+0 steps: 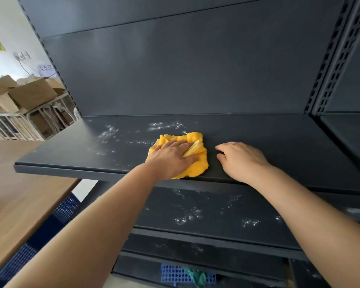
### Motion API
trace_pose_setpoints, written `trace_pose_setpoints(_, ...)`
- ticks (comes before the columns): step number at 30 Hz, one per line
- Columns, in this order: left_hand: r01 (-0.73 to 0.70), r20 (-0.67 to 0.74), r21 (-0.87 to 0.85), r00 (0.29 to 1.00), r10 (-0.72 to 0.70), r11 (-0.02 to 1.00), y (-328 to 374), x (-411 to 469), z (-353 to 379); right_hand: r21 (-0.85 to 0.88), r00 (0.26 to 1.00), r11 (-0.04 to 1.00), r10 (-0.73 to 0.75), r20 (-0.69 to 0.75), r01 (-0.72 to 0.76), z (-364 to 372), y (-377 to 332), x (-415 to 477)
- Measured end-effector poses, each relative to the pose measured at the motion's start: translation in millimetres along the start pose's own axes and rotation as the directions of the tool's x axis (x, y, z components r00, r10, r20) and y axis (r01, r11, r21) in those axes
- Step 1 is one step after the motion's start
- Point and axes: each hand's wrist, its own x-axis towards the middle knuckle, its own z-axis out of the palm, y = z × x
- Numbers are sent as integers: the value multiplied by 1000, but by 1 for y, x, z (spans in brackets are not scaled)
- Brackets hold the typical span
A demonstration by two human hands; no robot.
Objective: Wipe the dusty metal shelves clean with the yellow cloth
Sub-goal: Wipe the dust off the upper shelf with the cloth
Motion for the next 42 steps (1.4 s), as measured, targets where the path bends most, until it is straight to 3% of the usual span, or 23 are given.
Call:
trace_pose_setpoints(9, 56, -3, -2, 998, -56, 998, -103, -9, -13, -22, 997, 999, 25, -71, -27, 24, -74, 18)
trace_pose_setpoints(14, 31, -12, 7, 999, -31, 999, -119, -6, -11, 26, 991, 995, 98, -89, -96, 29, -82, 21)
trace_pose_setpoints(20, -98, 57, 22, 994, 97, 995, -93, -2, -11, 171, 979, 980, 133, -154, -106, 26, -62, 21)
trace_pose_setpoints(30, -290, 135, 11, 949, 286, 957, 11, 49, 0, 55, 938, 949, 316, -141, -311, -2, 0, 18)
trace_pose_setpoints(35, -269, 128, 26, 956, 264, 963, 46, 95, 6, 18, 940, 943, 334, -66, -333, -8, 31, 24)
trace_pose_setpoints(42, -127, 29, 36, 992, 126, 991, 50, 134, 8, 7, 963, 965, 262, -58, -262, -6, 38, 39)
